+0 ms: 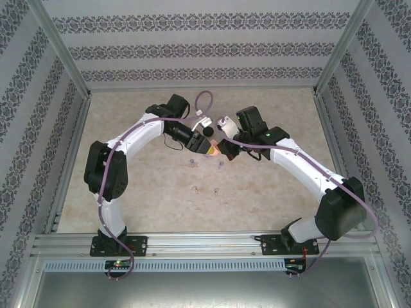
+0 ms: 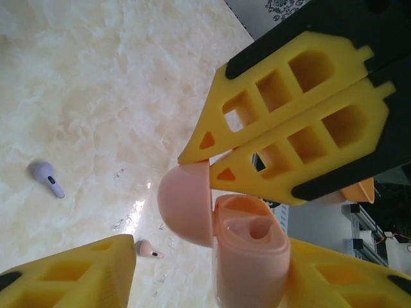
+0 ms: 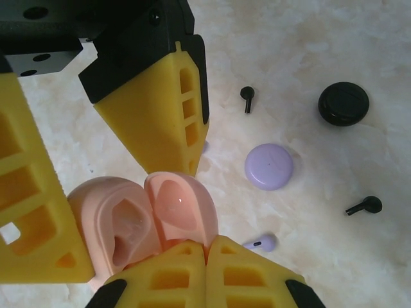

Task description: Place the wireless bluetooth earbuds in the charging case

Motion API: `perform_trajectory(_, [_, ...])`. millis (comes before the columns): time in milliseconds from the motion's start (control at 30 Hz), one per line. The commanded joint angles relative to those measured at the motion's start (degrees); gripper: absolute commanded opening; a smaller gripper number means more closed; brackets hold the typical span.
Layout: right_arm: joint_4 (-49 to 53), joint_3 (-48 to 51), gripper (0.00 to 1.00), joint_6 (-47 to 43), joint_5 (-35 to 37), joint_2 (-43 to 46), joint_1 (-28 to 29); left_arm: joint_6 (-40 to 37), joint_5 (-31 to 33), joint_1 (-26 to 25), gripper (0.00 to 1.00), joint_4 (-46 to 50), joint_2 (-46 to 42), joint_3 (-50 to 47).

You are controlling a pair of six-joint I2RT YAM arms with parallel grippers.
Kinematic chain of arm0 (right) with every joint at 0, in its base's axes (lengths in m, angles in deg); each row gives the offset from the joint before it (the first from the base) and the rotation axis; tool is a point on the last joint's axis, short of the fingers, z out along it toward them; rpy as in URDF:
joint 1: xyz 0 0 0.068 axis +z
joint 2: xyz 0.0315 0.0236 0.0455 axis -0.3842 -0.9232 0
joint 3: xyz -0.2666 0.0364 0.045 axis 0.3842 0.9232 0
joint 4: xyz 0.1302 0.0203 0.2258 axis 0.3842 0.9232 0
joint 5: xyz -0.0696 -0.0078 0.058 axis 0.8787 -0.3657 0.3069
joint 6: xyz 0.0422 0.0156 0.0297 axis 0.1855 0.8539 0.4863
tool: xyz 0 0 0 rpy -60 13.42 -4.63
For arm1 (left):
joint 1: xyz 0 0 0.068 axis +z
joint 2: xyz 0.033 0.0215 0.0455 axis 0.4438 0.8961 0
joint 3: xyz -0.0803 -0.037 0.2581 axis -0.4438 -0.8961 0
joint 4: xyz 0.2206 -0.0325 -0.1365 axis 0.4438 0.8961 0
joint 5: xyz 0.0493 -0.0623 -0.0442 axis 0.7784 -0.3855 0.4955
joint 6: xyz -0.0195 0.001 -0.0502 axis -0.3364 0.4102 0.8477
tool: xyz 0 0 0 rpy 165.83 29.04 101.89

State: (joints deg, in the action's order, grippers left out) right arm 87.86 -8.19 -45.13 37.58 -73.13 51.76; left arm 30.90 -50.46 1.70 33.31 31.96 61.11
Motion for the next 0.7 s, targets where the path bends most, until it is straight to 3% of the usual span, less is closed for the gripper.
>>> perform_trajectory(0, [-1.1,-2.0,0.0,0.6,-1.2,-1.0,1.1,0.4,-1.8,0.1,0.5,-2.1,0.6,0.4])
perform_trajectory(333, [-1.4,-2.1,0.0,0.9,-0.2,-1.4,1.2,0.2,-2.8,0.1,0.18,-2.3,1.4,-0.1])
perform_trajectory(433, [-1.6,-2.3,0.0,1.1,0.1,-1.3,1.1,0.3,-3.4,0.1,0.2,-2.7,1.4,-0.8])
perform_trajectory(567, [-1.6,-2.5,0.0,1.1,0.4,-1.2,0.9,0.6,-3.5,0.1,0.33,-3.3,1.1,-1.3])
perform_trajectory(667, [-1.5,-2.3,0.0,1.1,0.3,-1.0,0.6,0.6,-3.6,0.1,0.25,-3.8,0.8,-1.8])
